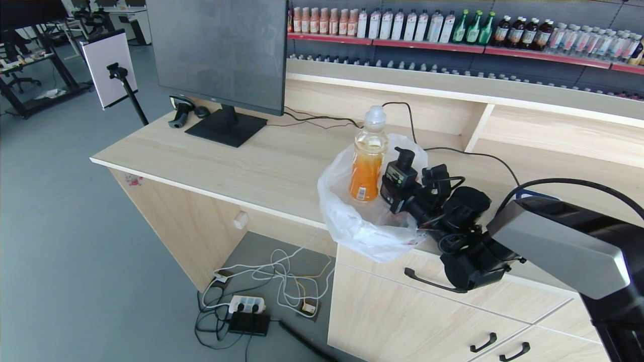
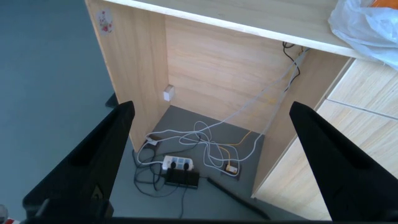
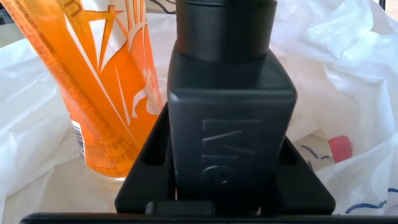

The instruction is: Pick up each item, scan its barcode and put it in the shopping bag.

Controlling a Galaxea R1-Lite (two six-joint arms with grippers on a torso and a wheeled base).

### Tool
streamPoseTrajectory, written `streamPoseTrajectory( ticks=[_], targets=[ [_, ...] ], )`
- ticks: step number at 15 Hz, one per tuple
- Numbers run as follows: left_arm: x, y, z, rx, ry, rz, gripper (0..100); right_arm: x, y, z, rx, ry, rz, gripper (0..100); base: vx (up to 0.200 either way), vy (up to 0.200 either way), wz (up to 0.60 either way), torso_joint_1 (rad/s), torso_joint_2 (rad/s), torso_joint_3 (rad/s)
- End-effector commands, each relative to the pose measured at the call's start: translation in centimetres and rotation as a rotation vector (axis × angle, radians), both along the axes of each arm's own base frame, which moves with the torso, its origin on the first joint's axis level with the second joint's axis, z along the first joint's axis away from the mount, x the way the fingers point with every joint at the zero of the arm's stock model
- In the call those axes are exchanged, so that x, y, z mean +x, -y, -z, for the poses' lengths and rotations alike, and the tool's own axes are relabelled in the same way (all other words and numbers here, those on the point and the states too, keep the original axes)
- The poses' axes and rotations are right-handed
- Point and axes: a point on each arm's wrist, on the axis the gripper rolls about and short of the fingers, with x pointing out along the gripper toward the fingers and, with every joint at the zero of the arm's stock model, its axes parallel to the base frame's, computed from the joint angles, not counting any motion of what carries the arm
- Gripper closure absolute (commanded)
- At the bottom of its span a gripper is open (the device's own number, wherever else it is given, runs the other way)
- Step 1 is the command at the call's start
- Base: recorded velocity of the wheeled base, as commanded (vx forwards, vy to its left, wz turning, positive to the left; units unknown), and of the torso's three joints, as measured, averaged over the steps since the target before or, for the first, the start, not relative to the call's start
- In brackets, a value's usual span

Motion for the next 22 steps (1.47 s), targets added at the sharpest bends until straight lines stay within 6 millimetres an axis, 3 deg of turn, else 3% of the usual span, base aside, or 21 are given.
streamPoseTrajectory(
  ticks=[1,2,3,15,22],
  targets=[
    [0.0,0.0,0.0,-0.001,0.001,0.000,0,0.0,0.0,0.2,-0.002,-0.005,0.000,100,0.000,0.000,0.00,0.000,0.00,0.000],
    [0.0,0.0,0.0,-0.001,0.001,0.000,0,0.0,0.0,0.2,-0.002,-0.006,0.000,100,0.000,0.000,0.00,0.000,0.00,0.000],
    [0.0,0.0,0.0,-0.001,0.001,0.000,0,0.0,0.0,0.2,-0.002,-0.006,0.000,0,0.000,0.000,0.00,0.000,0.00,0.000],
    [0.0,0.0,0.0,0.001,0.001,0.000,0,-0.1,0.8,-0.3,0.001,-0.002,0.016,0,0.000,0.000,0.00,0.000,0.00,0.000],
    [0.0,0.0,0.0,-0.007,-0.004,0.000,0,-2.3,1.9,-2.5,-0.010,-0.013,0.029,0,0.000,0.000,0.00,0.000,0.00,0.000]
  ],
)
